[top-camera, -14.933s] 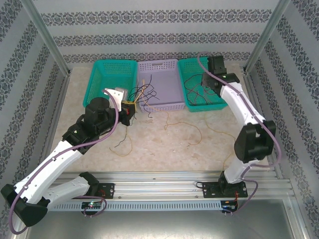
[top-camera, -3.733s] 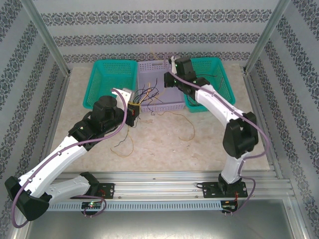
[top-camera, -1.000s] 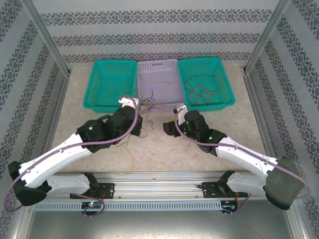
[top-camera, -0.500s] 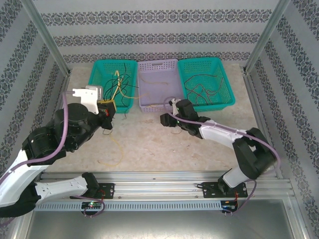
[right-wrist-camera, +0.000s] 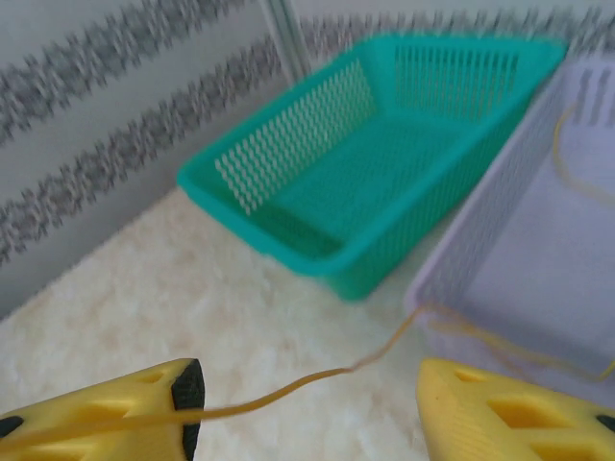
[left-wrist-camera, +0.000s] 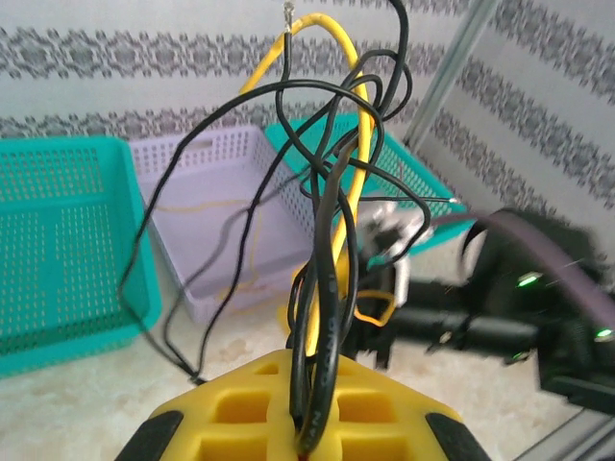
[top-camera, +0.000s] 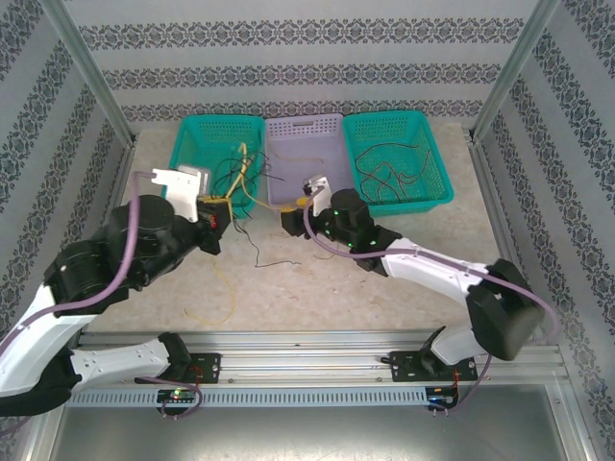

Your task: Untangle the cables

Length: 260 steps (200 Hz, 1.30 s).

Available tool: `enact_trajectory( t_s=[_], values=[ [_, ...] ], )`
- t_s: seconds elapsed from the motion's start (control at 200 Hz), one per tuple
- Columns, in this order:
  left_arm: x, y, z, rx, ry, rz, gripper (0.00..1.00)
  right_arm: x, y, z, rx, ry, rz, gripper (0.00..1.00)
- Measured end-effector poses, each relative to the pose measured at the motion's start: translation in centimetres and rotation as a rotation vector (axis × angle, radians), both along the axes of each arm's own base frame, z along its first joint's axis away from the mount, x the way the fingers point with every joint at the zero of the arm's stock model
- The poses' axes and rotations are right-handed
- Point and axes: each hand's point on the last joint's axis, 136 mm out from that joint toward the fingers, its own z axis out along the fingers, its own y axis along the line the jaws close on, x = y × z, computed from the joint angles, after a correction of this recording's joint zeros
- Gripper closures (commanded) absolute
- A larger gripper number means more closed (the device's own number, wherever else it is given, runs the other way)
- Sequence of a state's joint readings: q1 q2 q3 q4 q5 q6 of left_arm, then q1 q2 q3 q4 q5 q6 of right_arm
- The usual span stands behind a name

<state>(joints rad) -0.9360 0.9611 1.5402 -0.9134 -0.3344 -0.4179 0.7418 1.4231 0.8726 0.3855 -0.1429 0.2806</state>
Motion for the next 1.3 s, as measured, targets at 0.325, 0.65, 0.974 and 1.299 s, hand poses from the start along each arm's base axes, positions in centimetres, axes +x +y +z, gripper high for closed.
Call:
enact_trajectory(
  t_s=[0.325,0.65,0.974,1.299],
  values=[
    [0.6,-2.1,-3.4,0.059,0.079,-0.042,1.00,-2.5,-1.1,4.1,0.056,-0.171,0.030,0.48],
    [1.0,-2.0,-3.5,0.071,0.073,-0.017,1.00,-4.2,-2.7,4.6,0.023,-0.206,0.019,0.45],
    [1.5,-1.7,-3.7,0.089,0.068,0.013,1.00,-6.4,-4.1,1.5,-0.050,-0.179,0.050,0.39],
    [1.8,-2.6,-5.1,0.117,0.098,-0.001,1.00,-6.0,-3.9,1.2,-0.087,-0.206,0.051,0.41]
  ],
)
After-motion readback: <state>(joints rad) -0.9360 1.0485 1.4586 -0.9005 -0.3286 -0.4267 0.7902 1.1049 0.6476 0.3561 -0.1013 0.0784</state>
